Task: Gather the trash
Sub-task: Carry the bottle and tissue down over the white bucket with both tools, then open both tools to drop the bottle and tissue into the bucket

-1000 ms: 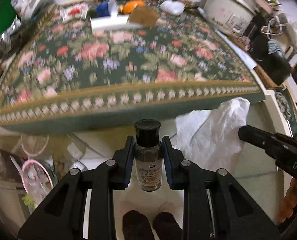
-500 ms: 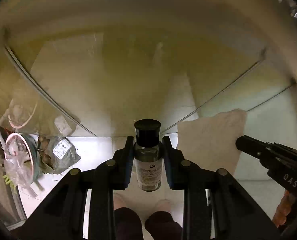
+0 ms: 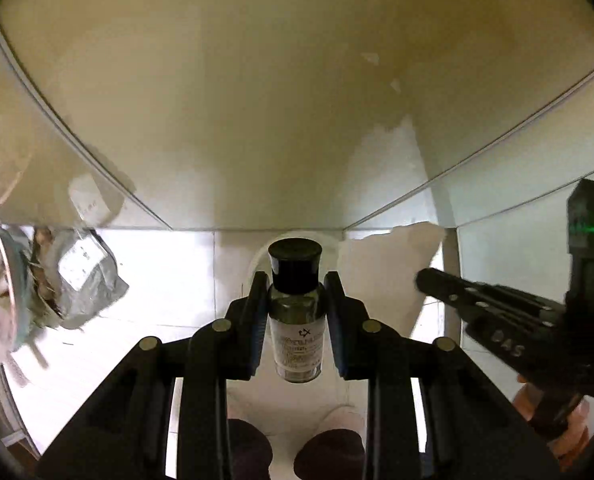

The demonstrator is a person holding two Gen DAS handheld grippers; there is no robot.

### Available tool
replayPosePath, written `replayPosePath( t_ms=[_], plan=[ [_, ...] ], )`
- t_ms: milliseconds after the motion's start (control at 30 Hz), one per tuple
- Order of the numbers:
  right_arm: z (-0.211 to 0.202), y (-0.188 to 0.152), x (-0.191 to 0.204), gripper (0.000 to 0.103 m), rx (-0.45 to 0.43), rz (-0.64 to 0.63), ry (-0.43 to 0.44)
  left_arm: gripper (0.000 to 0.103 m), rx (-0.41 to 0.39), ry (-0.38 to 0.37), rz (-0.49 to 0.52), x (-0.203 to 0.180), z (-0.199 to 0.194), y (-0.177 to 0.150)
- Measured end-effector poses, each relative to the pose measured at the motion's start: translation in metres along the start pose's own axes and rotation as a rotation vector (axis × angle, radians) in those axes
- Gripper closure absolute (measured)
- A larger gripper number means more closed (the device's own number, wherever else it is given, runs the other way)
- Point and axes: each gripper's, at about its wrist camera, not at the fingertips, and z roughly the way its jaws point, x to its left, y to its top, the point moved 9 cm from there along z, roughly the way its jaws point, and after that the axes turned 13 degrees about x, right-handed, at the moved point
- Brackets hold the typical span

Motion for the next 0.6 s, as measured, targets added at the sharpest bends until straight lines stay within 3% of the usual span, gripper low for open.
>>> replayPosePath(
  t_ms=[200,267,333,600],
  plan=[
    [0.038,0.000,-0.003,0.097,0.051,-0.067,-0.011,0.076,0.052,-0.007,-0.061,0.015,0.048,-0.004],
    [0.047,0.000,-0.003,0.086,0.096,-0.071,0.014,0.076,0.061,-0.007,-0.072,0.018,0.058,-0.004],
    [0.047,0.001,-0.007,0.062,0.101,-0.064,0.016,0.076,0.070,-0.010,-0.074,0.014,0.063,-0.004],
    [0.017,0.003,-0.025,0.060,0.015,-0.061,-0.016,0.076,0.112,-0.028,-0.030,-0.003,0.096,0.000]
  ],
)
